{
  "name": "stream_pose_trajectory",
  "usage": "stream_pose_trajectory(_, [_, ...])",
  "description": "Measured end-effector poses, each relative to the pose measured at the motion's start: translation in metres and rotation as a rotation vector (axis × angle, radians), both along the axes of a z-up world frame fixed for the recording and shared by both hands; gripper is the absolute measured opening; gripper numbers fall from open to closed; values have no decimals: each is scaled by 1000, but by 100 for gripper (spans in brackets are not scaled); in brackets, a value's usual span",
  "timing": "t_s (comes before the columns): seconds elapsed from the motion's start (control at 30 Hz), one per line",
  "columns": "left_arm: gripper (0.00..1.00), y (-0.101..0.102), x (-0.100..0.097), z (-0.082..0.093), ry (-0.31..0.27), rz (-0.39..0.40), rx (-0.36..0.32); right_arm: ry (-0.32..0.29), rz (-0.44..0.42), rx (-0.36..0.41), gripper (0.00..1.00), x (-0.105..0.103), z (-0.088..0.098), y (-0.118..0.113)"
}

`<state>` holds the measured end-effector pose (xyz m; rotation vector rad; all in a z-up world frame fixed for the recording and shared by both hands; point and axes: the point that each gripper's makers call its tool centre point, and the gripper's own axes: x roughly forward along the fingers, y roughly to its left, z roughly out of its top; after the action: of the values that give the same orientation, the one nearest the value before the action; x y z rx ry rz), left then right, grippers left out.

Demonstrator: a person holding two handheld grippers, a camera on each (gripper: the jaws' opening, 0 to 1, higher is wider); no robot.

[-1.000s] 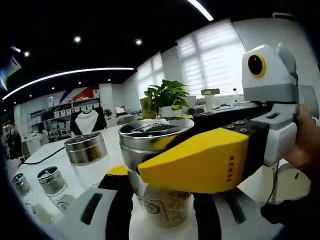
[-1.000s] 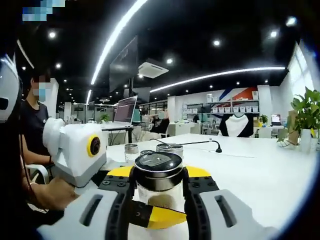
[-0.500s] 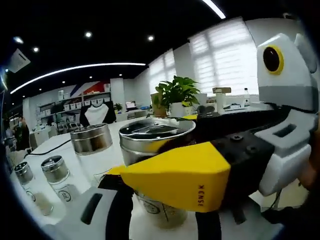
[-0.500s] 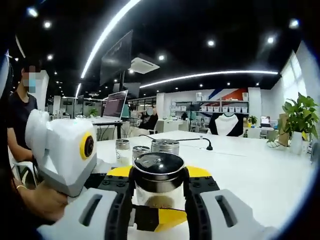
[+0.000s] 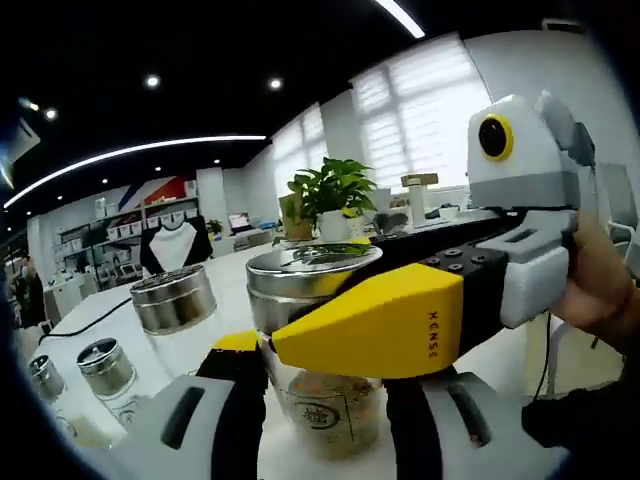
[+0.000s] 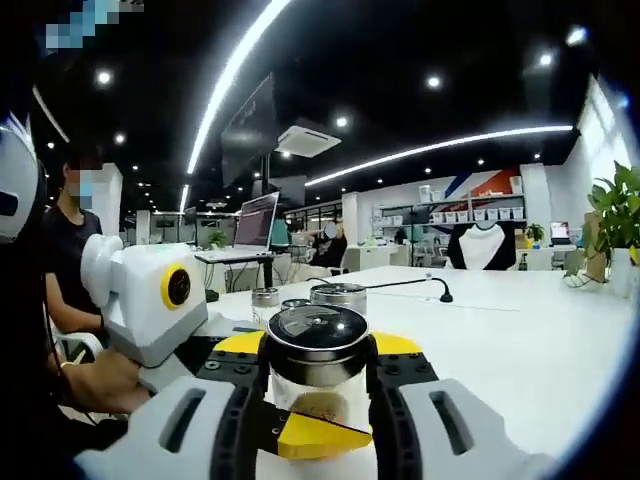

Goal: Rotate the seasoning bottle until the label or dispensing opening points toward the visible target arrow and the bottle remains upright within the marked orientation range

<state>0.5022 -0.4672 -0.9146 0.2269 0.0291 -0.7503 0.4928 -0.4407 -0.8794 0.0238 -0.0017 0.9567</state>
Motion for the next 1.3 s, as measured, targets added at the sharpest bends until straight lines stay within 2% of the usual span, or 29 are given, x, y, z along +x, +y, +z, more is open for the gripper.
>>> stream_pose_trajectory(0.03, [49,-1,0,1,-4,-13,4,-1,6,0,35,-1,0,0])
stream_pose_trajectory(0.07, [50,-1,-1,2,-11,-28,10,-4,52,18,35,-5,4,1])
stream_pose_trajectory(0.1, [50,-4,-4,7,-38,-75,13,3,64,39,35,-5,6,1])
stream_pose_trajectory(0.2, [50,-6,-8,14,-36,-158,-31,24,97,99,35,-5,10,-1])
stream_pose_trajectory(0.33, [49,-9,-9,17,-19,-249,-52,-3,117,64,35,-9,12,0])
stream_pose_trajectory(0.6, [50,-16,-11,12,29,-321,-71,-25,143,42,35,-17,13,2])
stream_pose_trajectory(0.73, [50,-19,-12,2,81,-353,-61,-19,151,50,35,-19,14,2])
stream_pose_trajectory(0.87, [49,-18,-11,2,111,-317,-94,-8,141,54,35,-18,12,3])
stream_pose_trajectory(0.93, [48,-18,-8,2,108,-289,-106,-14,127,44,36,-18,12,4])
stream_pose_trajectory(1.03, [48,-17,-5,-3,118,-223,-112,-31,91,-9,36,-17,8,5])
stream_pose_trajectory(1.1, [48,-17,-2,-5,125,-179,-128,-10,57,-13,36,-15,6,4])
stream_pose_trajectory(1.2, [48,-16,-1,-4,108,-129,-151,5,18,23,36,-13,6,2])
stream_pose_trajectory(1.3, [48,-12,2,-3,80,-51,-138,9,-22,32,36,-14,6,0])
